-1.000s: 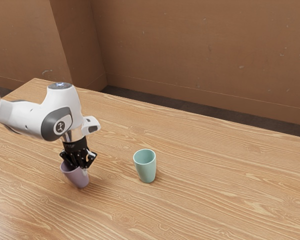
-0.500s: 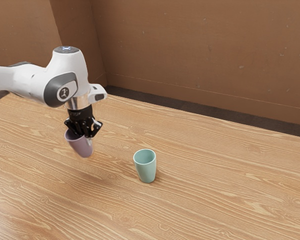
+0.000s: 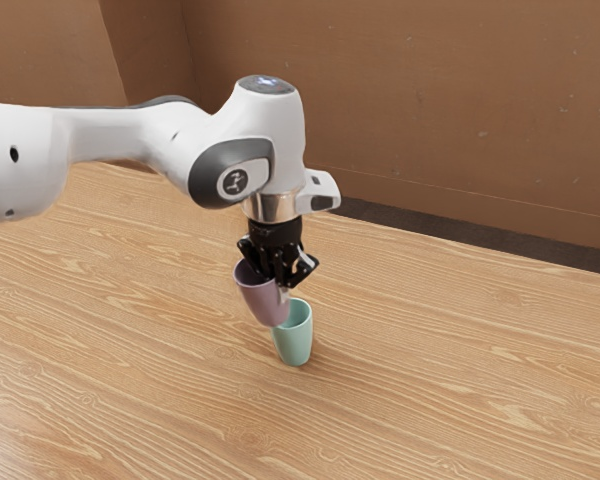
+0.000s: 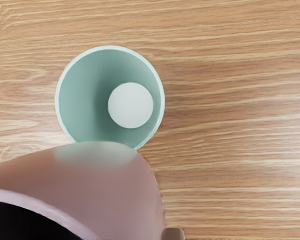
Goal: Place the left cup onto the right cup
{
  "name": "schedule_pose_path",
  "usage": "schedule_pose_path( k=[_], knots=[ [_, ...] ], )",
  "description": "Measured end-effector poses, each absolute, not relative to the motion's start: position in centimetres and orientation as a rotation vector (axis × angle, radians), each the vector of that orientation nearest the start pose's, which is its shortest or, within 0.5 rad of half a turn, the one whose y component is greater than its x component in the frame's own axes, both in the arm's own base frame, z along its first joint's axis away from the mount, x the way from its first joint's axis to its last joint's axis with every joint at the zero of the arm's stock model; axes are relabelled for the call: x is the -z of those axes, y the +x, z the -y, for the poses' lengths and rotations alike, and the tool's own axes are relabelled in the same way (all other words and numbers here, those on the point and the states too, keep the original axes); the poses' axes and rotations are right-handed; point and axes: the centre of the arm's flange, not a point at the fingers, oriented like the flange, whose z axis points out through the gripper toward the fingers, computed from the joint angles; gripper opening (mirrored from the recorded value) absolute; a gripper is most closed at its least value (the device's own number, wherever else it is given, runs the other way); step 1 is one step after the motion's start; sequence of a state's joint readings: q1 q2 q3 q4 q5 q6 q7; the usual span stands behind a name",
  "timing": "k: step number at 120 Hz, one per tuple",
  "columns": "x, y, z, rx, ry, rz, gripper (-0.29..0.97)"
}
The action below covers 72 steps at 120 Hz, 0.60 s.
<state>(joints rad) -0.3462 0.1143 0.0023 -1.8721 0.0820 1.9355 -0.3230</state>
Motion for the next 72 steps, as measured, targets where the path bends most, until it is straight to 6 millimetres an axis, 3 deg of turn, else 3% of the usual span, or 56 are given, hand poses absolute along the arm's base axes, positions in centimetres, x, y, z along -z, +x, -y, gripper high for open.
schedule_pose_path(
  k=[35, 72],
  knots=[
    [-44.7, 57.1, 19.9, -0.037, -3.044, -0.047, -0.10],
    [-41.6, 59.2, 20.2, -0.086, -3.024, -0.025, -0.10]
  ],
)
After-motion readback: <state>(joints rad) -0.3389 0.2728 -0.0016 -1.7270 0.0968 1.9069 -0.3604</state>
